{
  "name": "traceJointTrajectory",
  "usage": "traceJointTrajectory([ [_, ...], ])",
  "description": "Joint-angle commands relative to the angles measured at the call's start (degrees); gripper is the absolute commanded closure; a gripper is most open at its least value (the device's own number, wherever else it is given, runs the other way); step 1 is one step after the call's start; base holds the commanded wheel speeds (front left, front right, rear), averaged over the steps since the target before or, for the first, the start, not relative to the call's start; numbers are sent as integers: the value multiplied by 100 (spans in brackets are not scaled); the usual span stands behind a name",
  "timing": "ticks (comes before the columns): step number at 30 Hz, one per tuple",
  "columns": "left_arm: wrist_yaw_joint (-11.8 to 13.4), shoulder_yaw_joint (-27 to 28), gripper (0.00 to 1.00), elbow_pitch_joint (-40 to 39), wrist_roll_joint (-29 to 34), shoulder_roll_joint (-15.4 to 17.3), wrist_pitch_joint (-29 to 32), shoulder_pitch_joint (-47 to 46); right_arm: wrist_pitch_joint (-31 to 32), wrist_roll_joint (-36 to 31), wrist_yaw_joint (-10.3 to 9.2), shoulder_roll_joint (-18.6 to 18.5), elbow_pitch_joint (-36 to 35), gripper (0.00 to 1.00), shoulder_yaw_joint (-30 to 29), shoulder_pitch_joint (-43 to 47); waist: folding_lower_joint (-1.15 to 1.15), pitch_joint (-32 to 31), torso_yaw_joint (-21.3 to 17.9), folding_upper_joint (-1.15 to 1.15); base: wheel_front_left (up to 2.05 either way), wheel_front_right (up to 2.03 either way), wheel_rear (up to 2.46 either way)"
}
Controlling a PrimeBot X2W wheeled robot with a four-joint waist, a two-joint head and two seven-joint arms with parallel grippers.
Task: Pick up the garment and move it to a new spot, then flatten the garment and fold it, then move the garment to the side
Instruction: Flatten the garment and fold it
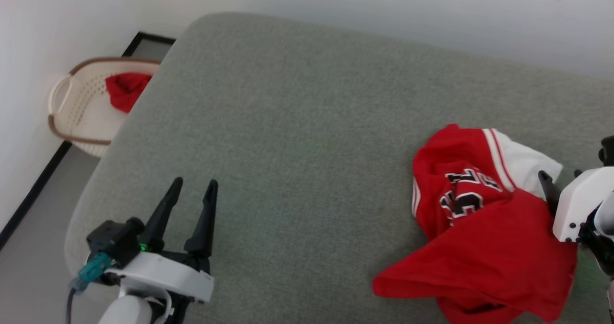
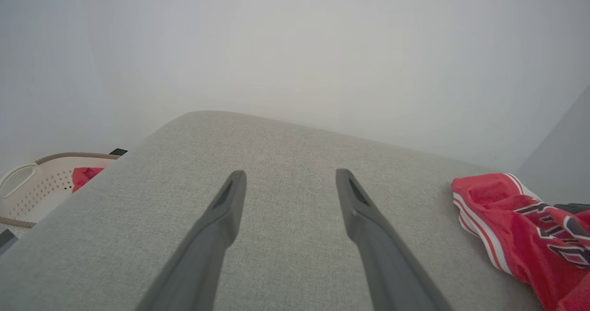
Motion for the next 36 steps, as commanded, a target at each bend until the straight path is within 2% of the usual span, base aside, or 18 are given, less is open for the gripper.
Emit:
traceJointTrajectory([
  [1,-56,29,0,30,80,-69,-1,-95,142,-1,0,-16,58,0,27,-100,0,283,238,0,0,0,0],
  [11,-227,152,0,249,279,-399,-2,-311,1095,-180,1,192,653,1,-170,-419,0,482,339,0,0,0,0],
  [12,-231,163,0,271,296,-412,-2,-316,1081,-189,1,208,665,76,-182,-458,0,481,338,0,0,0,0],
  [13,-231,163,0,271,296,-412,-2,-316,1081,-189,1,208,665,76,-182,-458,0,481,338,0,0,0,0],
  [14,-241,172,0,295,303,-418,-2,-315,1051,-164,1,241,677,100,-237,-499,0,473,330,0,0,0,0],
  [22,-262,327,0,297,346,-334,-1,-165,1001,-45,1,275,438,100,-262,-645,0,260,49,0,0,0,0],
  [30,-263,369,0,210,304,-115,-1,-66,833,239,0,22,-175,100,-113,-574,0,23,-418,0,0,0,0],
  [36,-264,397,0,147,254,21,-1,26,755,278,0,-256,-492,100,-248,-378,0,-138,-769,0,0,0,0],
])
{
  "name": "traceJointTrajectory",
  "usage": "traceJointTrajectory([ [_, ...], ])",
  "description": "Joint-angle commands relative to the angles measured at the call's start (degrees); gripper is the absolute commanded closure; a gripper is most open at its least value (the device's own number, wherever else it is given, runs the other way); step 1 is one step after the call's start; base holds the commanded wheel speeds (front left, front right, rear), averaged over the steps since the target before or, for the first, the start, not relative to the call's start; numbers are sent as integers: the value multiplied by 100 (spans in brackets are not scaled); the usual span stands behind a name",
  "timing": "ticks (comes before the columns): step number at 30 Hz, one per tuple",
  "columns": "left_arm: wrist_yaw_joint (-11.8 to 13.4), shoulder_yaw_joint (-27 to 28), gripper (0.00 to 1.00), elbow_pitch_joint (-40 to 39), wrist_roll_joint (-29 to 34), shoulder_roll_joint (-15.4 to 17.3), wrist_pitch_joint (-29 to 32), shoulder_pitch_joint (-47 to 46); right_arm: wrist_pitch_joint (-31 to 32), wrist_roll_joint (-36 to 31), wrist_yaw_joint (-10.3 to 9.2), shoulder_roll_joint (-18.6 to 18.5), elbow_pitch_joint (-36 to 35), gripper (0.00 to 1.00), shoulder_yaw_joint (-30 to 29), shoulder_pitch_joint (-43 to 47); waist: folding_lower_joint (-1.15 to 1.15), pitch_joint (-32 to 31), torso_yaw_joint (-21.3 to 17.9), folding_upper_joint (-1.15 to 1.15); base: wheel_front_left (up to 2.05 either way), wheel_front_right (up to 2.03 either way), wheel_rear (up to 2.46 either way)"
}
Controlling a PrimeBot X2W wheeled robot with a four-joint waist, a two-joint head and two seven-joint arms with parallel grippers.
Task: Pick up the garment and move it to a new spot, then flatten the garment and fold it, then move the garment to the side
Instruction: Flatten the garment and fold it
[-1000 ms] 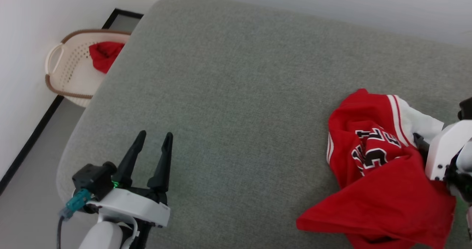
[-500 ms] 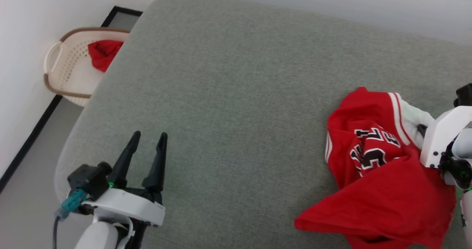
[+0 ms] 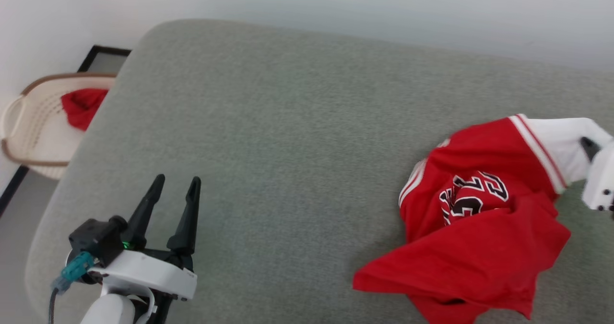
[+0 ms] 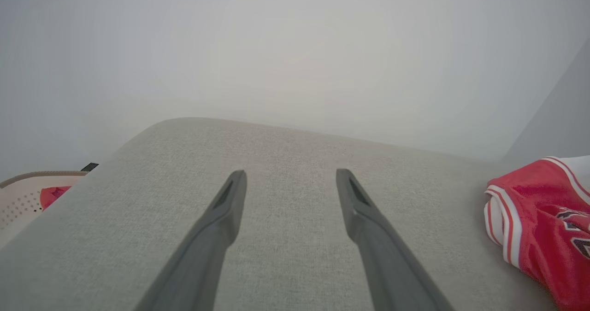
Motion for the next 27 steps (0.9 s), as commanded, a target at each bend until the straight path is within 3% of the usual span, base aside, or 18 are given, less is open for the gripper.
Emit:
traceJointTrajectory([
  [1,-15,9,0,-19,-31,18,1,64,-14,-14,0,-43,-31,100,-41,91,0,-153,-224,0,0,0,0],
  [8,-15,13,0,-63,-62,64,1,128,-107,-69,0,-368,-4,100,-482,395,0,-174,-478,0,0,0,0],
  [14,-15,-99,0,-65,-88,88,30,68,-158,-185,0,-424,323,100,-986,619,0,-137,-554,0,0,0,0],
  [16,-15,-139,0,-62,-98,97,51,43,-238,-228,0,-382,477,87,-1070,666,0,-124,-566,0,0,0,0],
  [17,-15,-160,0,-61,-111,105,66,32,-273,-255,0,-358,570,77,-1102,691,0,-121,-569,0,0,0,0],
  [18,-15,-184,0,-57,-133,110,84,25,-313,-264,0,-328,664,60,-1117,703,0,-119,-574,0,0,0,0],
  [20,-15,-243,0,-65,-175,122,116,-2,-416,-277,0,-271,817,0,-1106,689,0,-116,-584,0,0,0,0],
  [27,-15,-338,0,-142,-315,256,294,-50,-651,-289,0,-154,1127,0,-946,482,0,-224,-696,0,0,0,0],
])
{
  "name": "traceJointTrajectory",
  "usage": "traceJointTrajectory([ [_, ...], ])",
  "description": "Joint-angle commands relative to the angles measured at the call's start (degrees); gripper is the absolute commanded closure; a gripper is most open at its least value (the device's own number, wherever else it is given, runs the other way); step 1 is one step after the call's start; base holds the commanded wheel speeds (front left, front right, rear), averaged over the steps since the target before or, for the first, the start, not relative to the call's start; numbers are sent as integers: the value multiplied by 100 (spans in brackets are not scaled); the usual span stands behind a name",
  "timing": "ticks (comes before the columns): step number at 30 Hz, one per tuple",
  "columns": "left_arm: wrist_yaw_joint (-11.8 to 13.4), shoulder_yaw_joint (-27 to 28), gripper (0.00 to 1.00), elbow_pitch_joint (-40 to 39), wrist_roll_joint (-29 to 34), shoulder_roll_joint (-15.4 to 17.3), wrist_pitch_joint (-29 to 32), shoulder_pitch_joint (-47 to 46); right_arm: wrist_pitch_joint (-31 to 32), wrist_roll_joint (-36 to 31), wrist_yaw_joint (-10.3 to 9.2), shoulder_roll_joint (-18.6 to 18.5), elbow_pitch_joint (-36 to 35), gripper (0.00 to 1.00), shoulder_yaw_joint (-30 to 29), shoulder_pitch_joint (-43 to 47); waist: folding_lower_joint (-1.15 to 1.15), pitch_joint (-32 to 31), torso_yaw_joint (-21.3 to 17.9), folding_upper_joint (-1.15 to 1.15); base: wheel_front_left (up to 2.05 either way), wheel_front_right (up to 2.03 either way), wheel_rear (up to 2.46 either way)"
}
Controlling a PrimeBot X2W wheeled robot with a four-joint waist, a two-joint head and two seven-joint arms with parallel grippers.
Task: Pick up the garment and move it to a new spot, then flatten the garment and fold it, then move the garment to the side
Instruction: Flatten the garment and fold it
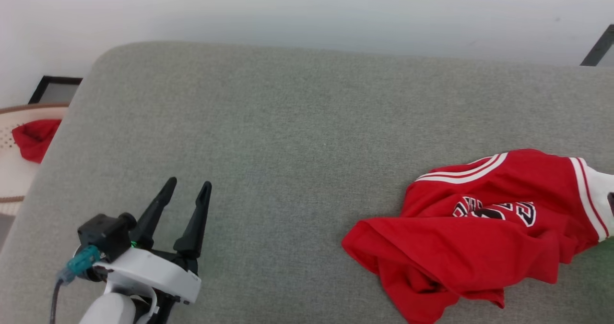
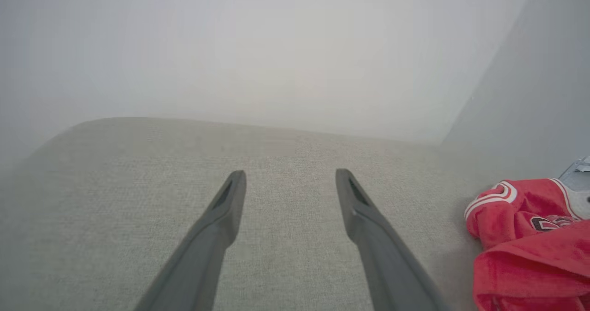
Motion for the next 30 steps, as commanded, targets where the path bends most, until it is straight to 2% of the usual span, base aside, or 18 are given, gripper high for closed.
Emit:
traceJointTrajectory([
  [1,-14,4,0,-28,-37,43,44,-32,-59,27,-2,-2,-16,0,52,-69,0,-66,-61,0,0,0,0],
  [8,-3,-11,0,-299,-240,217,551,-127,-407,163,-2,69,-416,0,376,32,0,-296,-278,0,0,0,0],
  [15,34,-60,0,-656,-546,354,1306,-332,-1089,248,-1,250,-1179,0,654,404,0,-454,-537,0,0,0,0],
  [29,197,-565,0,-1115,-1746,230,3702,-1100,-1908,-69,-2,1102,-2355,0,759,1277,0,-469,-1049,0,0,0,0],
  [30,197,-565,0,-1115,-1746,230,3702,-1100,-1908,-69,-2,1102,-2355,0,759,1277,0,-469,-1049,0,0,0,0],
])
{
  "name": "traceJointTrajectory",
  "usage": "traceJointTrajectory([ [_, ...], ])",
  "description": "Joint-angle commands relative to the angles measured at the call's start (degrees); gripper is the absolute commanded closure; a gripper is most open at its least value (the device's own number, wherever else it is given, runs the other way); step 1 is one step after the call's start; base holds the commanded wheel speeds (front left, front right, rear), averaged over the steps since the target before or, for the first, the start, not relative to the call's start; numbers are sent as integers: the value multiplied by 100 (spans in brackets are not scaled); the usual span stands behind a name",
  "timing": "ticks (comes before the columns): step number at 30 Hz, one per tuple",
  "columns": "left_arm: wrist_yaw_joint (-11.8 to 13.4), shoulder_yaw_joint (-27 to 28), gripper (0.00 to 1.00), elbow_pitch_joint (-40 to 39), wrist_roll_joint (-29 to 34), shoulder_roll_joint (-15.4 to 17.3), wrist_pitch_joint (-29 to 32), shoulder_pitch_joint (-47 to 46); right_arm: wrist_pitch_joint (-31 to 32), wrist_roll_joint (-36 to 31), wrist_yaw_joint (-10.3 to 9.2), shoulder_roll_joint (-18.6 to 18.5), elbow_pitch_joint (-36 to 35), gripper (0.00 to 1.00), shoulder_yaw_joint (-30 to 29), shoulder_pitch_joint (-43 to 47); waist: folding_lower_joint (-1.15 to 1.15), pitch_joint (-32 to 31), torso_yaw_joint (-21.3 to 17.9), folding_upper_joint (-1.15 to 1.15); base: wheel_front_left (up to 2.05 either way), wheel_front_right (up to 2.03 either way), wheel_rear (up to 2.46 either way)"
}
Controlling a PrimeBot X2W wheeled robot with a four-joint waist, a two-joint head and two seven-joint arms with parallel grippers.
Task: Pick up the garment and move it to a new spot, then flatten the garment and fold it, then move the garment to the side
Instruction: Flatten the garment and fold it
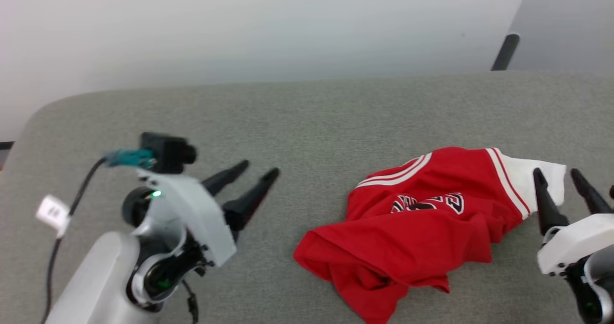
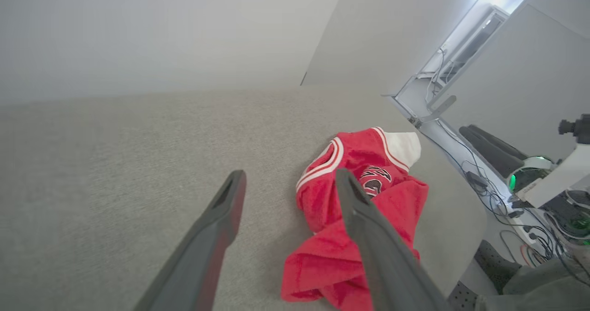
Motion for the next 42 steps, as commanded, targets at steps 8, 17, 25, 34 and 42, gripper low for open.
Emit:
traceJointTrajectory([
  [8,244,-410,0,21,-394,-255,1021,-580,-59,-94,0,354,-247,0,-58,216,0,238,-290,0,0,0,0],
  [17,262,-751,0,672,-318,-555,1375,-1153,-145,-40,0,518,-284,0,18,55,0,570,-598,0,0,0,0],
  [25,275,-757,0,1223,-439,-751,1339,-1273,-322,59,0,611,-162,0,137,-96,0,945,-938,0,0,0,0],
  [34,382,-801,0,1520,-475,-763,1527,-1331,-506,88,0,691,-3,0,200,-261,0,1247,-1145,0,0,0,0],
  [42,479,-884,0,1810,-438,-782,1554,-1195,-631,137,0,724,192,0,253,-404,0,1376,-1203,0,0,0,0],
])
